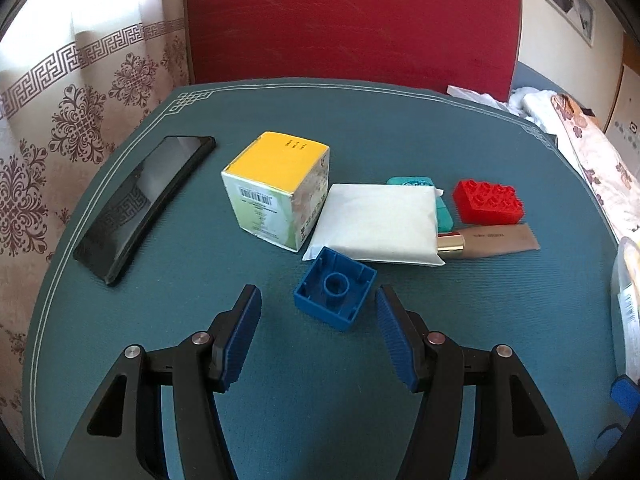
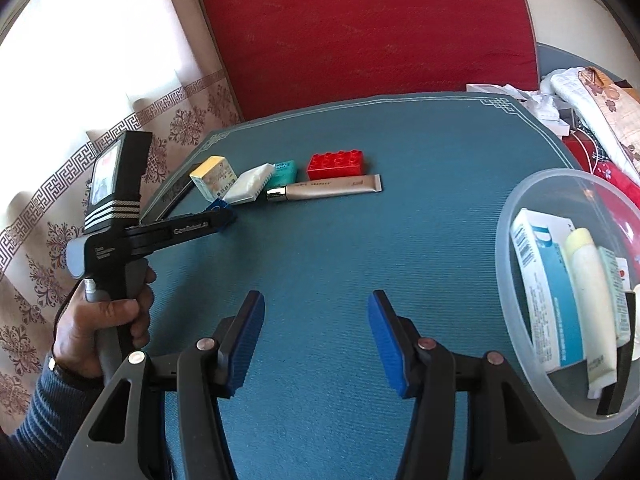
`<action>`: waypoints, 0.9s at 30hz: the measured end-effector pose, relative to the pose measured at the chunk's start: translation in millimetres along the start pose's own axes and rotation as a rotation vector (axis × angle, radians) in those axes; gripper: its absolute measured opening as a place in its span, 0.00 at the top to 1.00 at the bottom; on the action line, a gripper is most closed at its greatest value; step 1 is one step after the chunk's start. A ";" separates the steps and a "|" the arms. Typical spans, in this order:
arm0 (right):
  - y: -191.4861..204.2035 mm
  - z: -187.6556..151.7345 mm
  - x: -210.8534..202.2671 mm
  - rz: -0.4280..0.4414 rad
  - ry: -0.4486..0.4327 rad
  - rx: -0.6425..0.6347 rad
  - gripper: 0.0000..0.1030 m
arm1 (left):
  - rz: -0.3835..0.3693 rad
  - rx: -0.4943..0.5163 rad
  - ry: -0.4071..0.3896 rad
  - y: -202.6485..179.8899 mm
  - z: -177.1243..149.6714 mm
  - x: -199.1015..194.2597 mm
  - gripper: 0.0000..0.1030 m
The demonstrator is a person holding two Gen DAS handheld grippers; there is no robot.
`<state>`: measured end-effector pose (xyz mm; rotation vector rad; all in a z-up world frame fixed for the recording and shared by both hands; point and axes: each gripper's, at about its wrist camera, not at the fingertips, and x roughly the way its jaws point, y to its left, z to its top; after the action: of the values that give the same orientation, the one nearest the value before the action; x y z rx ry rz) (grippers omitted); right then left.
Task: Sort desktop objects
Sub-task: 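Grasp the blue Lego block with the left gripper, then move the right gripper to the beige foundation tube while the left holds the blue block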
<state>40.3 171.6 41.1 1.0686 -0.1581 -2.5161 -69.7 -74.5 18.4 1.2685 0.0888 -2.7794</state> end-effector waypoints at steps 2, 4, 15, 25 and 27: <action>0.7 0.3 2.7 -0.001 0.006 -0.002 0.43 | -0.008 0.002 0.004 -0.3 0.1 2.8 0.39; 1.7 1.3 7.2 -0.003 0.014 -0.004 0.43 | -0.014 0.001 0.005 0.7 0.3 5.2 0.39; 19.2 14.7 30.9 -0.012 0.028 -0.056 0.43 | -0.061 -0.024 -0.022 12.2 -4.3 4.2 0.61; 34.6 31.5 66.7 -0.043 0.048 -0.118 0.43 | -0.076 -0.080 -0.043 21.3 -8.7 -16.5 0.61; 36.4 34.8 73.2 -0.052 0.049 -0.132 0.43 | -0.077 -0.095 -0.048 24.4 -9.3 -19.5 0.61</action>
<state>-18.9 107.0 26.0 1.0935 0.0492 -2.5042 -47.5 -97.0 26.6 1.2004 0.2692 -2.8300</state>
